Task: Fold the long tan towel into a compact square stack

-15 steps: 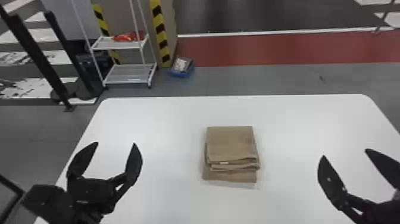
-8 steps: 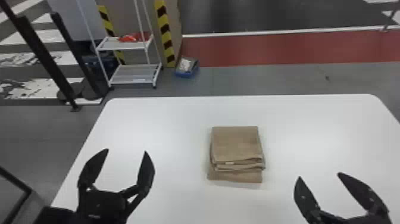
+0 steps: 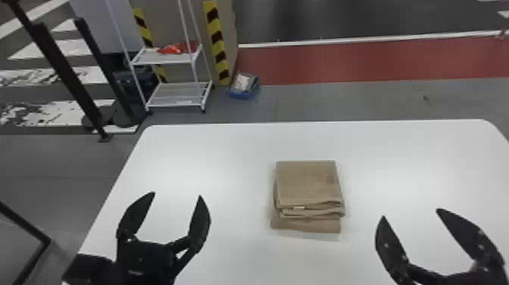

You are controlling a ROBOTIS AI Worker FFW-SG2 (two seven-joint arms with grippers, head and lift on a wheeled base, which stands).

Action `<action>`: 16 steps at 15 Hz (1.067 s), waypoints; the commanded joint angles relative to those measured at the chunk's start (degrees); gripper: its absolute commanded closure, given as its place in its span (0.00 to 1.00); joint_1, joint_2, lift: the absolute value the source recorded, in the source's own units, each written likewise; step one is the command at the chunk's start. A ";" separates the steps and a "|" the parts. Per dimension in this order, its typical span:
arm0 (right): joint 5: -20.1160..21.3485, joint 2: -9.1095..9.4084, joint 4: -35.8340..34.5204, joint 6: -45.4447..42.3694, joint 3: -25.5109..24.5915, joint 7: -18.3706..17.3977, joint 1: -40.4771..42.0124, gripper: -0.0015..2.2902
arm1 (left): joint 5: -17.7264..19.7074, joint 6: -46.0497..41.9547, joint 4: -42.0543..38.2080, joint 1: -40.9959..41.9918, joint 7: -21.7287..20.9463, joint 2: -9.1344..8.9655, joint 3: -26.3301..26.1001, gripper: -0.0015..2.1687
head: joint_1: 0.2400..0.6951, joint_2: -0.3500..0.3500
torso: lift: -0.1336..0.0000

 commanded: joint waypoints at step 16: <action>-1.80 0.05 -0.60 -2.88 -3.04 0.28 0.80 0.03 | 2.59 -3.48 -0.16 0.43 -0.60 -0.61 3.70 0.02 | 1.00 0.75 | 0.58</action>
